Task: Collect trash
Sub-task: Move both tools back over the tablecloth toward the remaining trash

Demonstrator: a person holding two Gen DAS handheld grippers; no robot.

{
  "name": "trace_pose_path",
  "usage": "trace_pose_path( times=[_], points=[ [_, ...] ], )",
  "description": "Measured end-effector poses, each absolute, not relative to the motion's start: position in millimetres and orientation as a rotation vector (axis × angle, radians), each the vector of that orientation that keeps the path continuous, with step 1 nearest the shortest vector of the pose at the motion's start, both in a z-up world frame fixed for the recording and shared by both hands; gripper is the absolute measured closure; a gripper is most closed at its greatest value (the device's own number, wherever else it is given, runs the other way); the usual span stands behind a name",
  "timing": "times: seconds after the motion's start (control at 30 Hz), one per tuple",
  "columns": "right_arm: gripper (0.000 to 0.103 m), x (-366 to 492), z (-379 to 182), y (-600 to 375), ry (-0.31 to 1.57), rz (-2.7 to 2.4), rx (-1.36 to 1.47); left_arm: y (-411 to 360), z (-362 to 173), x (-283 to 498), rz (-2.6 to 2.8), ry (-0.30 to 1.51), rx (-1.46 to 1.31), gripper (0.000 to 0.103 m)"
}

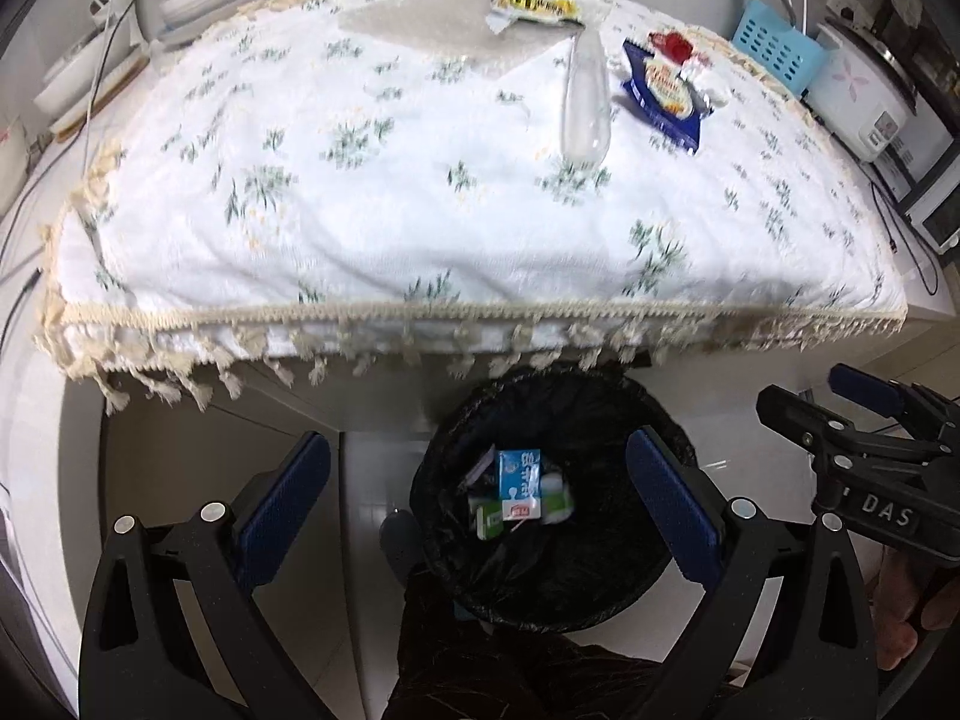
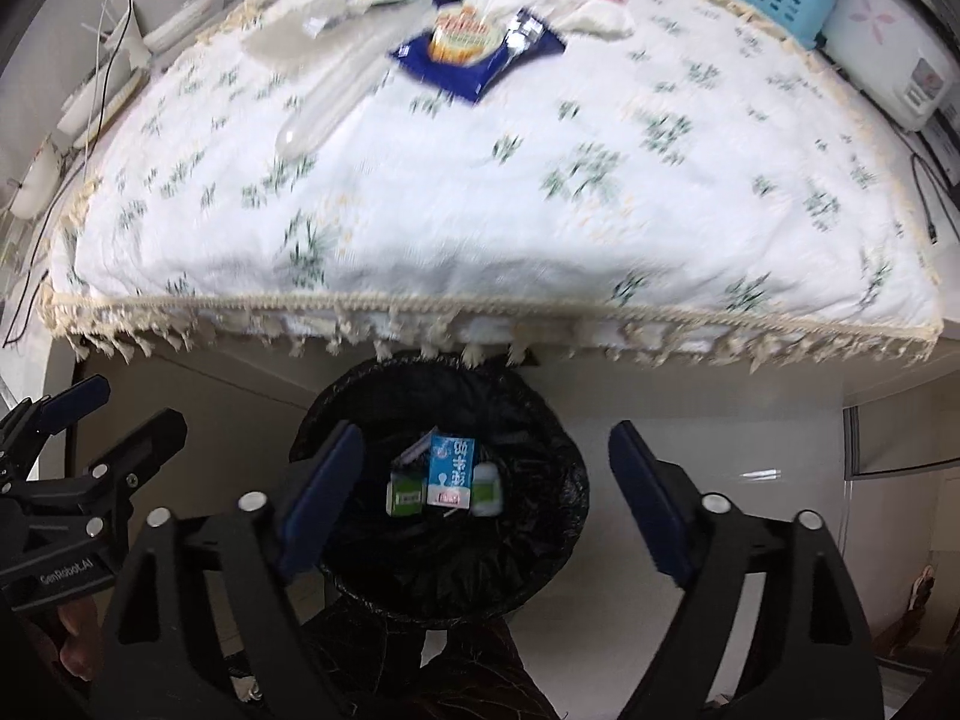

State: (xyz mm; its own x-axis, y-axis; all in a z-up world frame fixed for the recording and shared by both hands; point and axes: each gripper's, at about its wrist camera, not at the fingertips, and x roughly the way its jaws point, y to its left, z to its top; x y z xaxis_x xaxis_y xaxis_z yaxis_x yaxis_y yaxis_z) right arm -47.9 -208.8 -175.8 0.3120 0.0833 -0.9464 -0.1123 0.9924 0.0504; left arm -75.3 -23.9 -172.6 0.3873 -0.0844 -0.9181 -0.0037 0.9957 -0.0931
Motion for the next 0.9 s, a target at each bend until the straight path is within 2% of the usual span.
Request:
trace_pose_path(
  times=[0.13,0.9],
  points=[
    [0.009,-40,-156,-220,1.181,0.099,-0.034,-28,-152,-67,-0.061,1.145,-0.085,0.006],
    [0.009,40,-73,-257,1.02,0.044,-0.044,-45,-83,0,-0.091,1.077,-0.045,0.006]
  ],
)
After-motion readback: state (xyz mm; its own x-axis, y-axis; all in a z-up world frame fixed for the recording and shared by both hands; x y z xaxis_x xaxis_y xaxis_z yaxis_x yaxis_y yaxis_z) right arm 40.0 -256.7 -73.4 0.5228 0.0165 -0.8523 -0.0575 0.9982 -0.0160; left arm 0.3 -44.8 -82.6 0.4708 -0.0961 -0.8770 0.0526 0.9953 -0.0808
